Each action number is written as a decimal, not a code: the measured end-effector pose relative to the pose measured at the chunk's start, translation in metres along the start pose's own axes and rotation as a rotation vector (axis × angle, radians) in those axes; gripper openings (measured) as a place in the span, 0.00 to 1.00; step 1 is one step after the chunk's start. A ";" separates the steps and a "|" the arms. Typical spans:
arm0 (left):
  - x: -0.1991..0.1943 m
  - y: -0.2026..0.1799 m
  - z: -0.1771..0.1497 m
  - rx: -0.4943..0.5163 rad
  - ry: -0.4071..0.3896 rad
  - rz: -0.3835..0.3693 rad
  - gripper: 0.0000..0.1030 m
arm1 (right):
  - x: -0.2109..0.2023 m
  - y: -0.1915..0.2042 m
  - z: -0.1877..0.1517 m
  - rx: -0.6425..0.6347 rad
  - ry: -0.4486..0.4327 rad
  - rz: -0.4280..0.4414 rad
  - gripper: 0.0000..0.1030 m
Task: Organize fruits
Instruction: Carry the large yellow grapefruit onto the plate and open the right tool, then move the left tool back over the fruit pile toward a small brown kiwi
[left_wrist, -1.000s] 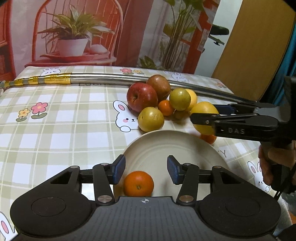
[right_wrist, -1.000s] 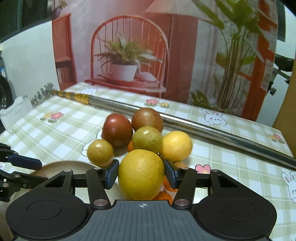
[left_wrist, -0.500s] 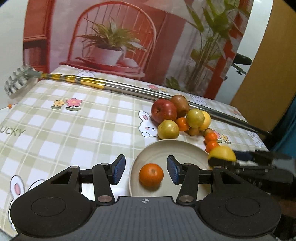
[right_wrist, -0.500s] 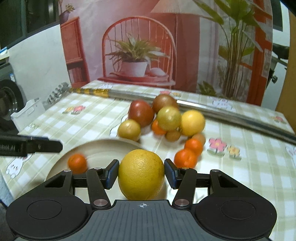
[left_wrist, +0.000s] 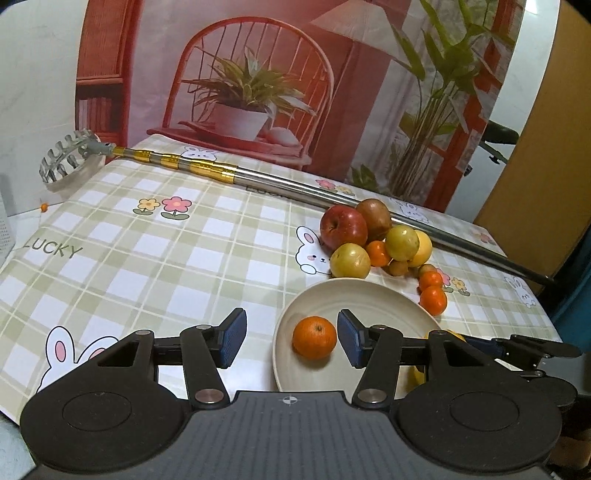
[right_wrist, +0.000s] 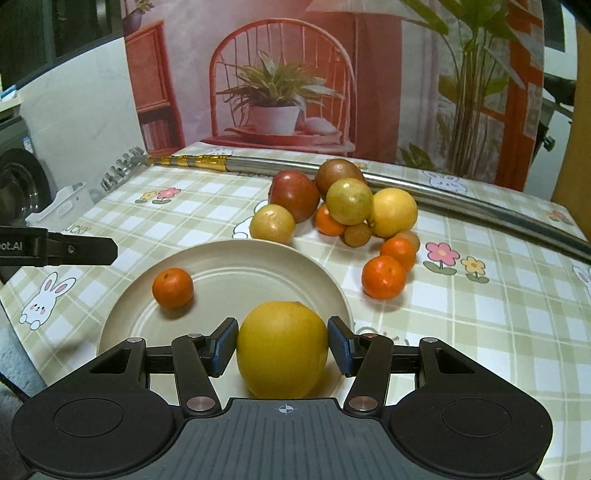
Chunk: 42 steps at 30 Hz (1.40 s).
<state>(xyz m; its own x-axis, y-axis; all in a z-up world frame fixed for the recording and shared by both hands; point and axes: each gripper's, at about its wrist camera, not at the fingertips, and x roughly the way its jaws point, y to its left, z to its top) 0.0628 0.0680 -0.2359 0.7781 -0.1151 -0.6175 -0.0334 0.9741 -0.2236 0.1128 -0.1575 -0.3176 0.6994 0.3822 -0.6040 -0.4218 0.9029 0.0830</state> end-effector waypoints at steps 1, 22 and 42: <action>0.000 -0.001 0.000 0.003 -0.001 0.001 0.55 | 0.000 -0.001 0.000 0.006 -0.002 0.001 0.48; 0.003 -0.001 -0.003 0.015 0.013 0.010 0.56 | -0.017 -0.014 0.004 0.078 -0.130 -0.006 0.56; 0.008 -0.002 -0.005 0.036 0.026 0.004 0.56 | -0.018 -0.019 0.004 0.093 -0.150 -0.021 0.56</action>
<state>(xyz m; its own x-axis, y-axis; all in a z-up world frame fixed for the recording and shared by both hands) 0.0661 0.0648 -0.2438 0.7615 -0.1160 -0.6377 -0.0135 0.9808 -0.1945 0.1108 -0.1807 -0.3052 0.7884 0.3822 -0.4820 -0.3559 0.9225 0.1493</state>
